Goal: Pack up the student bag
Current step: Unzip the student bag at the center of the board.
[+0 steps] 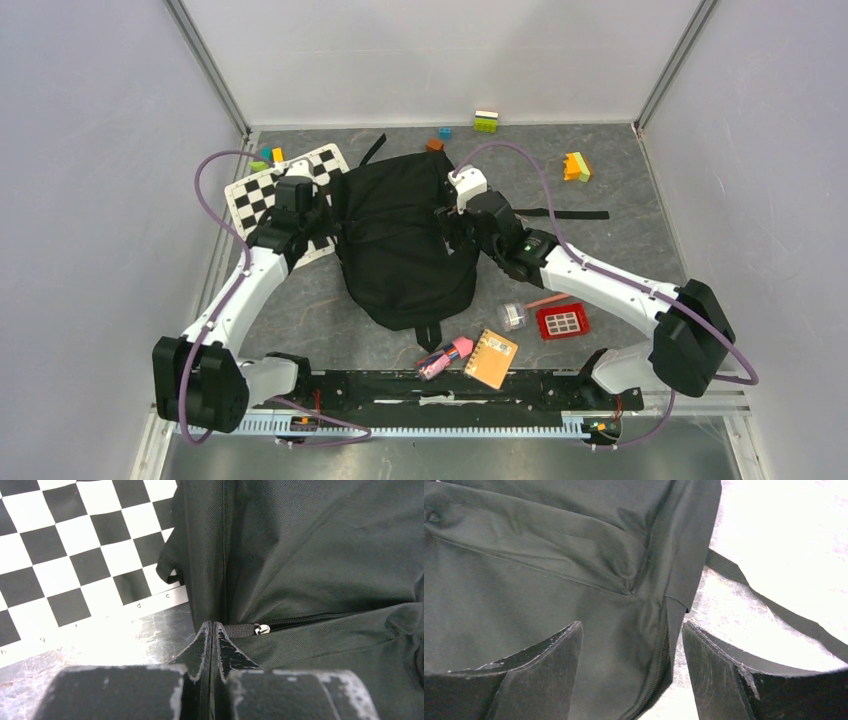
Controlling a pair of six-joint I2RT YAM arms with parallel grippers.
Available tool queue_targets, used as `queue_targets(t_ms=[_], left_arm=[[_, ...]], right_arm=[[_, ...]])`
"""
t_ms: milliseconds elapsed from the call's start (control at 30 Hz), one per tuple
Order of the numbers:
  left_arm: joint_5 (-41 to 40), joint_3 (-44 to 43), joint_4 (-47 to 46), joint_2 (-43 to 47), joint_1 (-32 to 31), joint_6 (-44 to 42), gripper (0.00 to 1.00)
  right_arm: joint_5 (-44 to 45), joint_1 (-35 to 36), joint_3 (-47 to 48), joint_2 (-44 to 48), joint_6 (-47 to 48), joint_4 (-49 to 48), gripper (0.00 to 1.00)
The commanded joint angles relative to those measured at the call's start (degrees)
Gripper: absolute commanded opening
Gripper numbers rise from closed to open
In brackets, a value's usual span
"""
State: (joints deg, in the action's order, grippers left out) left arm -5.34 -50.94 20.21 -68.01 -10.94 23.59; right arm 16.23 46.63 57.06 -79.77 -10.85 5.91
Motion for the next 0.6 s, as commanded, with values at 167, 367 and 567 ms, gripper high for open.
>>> queue_targets(t_ms=[167, 367, 567], left_arm=[[1.4, -0.1, 1.0, 3.1, 3.2, -2.7, 0.08], [8.2, -2.1, 0.1, 5.7, 2.4, -10.6, 0.98], [15.1, -0.5, -3.7, 5.6, -1.6, -13.5, 1.0]], right_arm=[[2.0, -2.4, -0.8, 0.9, -1.6, 2.1, 0.85], [-1.3, -3.1, -6.5, 4.1, -3.8, 2.4, 0.92], [-2.9, -2.8, -14.2, 6.9, -7.4, 2.0, 0.95]])
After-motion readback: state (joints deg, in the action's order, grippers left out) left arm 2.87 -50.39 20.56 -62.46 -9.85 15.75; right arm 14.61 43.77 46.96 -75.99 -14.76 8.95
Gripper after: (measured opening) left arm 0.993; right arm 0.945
